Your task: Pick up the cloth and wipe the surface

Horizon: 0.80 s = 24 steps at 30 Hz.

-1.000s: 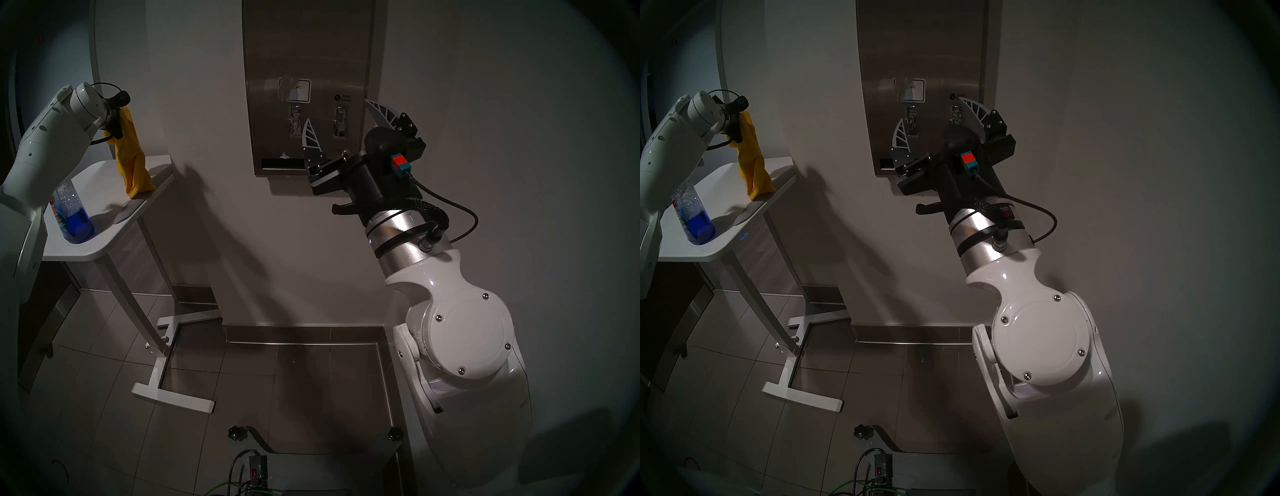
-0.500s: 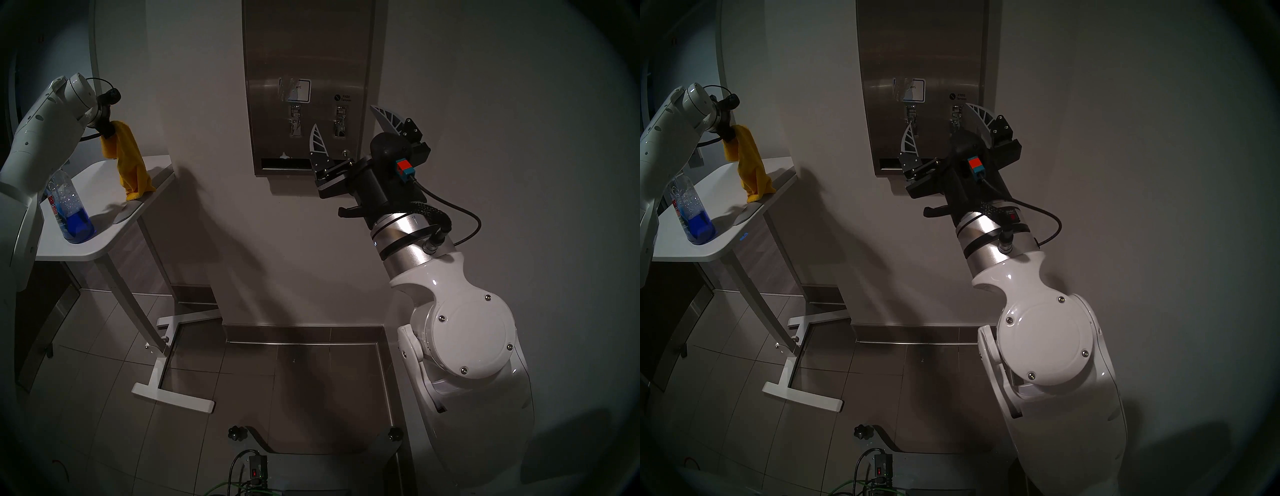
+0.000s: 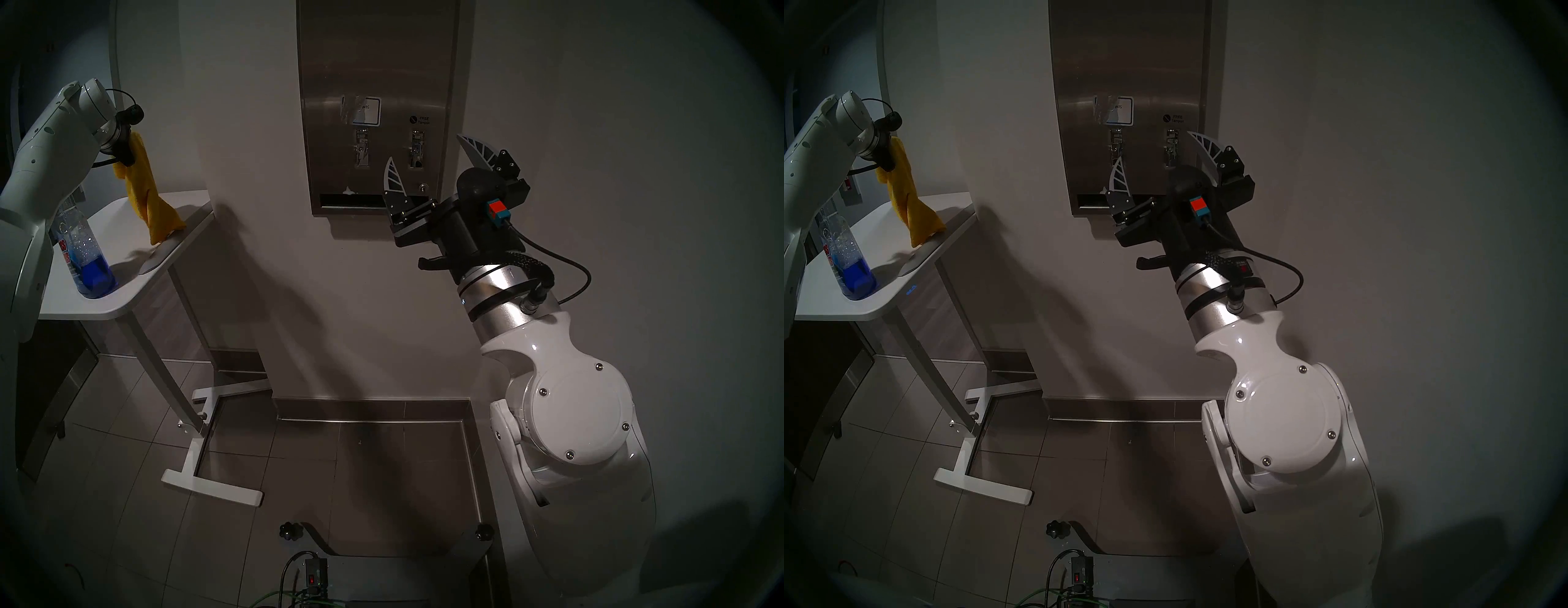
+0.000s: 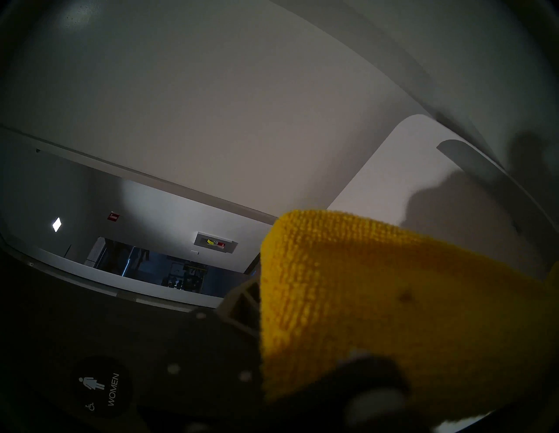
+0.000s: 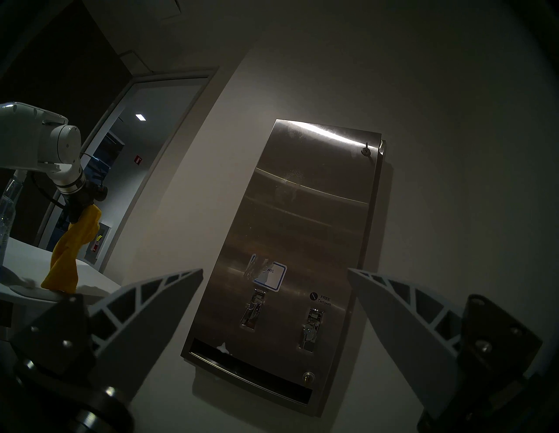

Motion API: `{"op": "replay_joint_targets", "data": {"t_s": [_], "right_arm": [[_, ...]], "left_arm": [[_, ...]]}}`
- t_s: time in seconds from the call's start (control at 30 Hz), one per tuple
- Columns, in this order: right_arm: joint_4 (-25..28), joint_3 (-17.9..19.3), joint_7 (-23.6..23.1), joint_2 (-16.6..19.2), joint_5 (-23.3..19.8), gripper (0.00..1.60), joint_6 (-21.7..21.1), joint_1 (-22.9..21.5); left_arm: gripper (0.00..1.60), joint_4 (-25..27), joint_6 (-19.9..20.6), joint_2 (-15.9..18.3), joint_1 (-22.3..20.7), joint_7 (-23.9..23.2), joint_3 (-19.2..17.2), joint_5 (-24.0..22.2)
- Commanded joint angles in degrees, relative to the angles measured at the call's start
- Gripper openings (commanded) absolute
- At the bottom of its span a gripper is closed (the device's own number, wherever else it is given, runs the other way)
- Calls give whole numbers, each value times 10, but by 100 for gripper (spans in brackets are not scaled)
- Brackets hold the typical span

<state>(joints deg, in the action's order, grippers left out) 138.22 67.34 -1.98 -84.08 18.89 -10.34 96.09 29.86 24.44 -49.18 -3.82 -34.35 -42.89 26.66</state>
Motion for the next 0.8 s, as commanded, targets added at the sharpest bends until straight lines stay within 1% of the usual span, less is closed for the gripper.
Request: {"op": "replay_joint_targets", "data": {"t_s": [0.0,0.13,0.23,0.37,0.43,0.47,0.5,0.57,0.6,0.63,0.67,0.7,0.77], "right_arm": [[18,0,2,1,1,160,8,-1],[18,1,2,2,1,160,9,0],[18,2,3,2,1,160,9,2],[18,4,3,3,1,160,11,3],[18,4,3,4,1,160,12,4],[18,5,3,4,1,160,13,4],[18,5,3,4,1,160,13,5],[18,6,3,4,1,160,14,5],[18,6,3,4,1,160,15,5],[18,6,3,4,1,160,15,5],[18,6,3,4,1,160,15,6],[18,6,3,4,1,160,16,6],[18,6,3,5,1,160,17,7]], "left_arm": [[160,-9,0,-17,-69,-10,5,17],[160,-7,0,-18,-65,-11,3,20],[160,-19,0,-24,-79,-21,10,26],[160,-28,-1,-27,-81,-30,14,35],[160,-38,-2,-31,-90,-38,19,40],[55,-40,-3,-31,-90,-42,20,42],[0,-46,-4,-34,-96,-48,23,44],[0,-55,-5,-36,-99,-56,27,48],[9,-58,-5,-38,-101,-60,28,48],[9,-58,-5,-38,-101,-60,28,48],[105,-63,-6,-39,-103,-65,29,48],[160,-65,-6,-41,-105,-68,29,49],[160,-71,-5,-48,-114,-79,31,50]]}}
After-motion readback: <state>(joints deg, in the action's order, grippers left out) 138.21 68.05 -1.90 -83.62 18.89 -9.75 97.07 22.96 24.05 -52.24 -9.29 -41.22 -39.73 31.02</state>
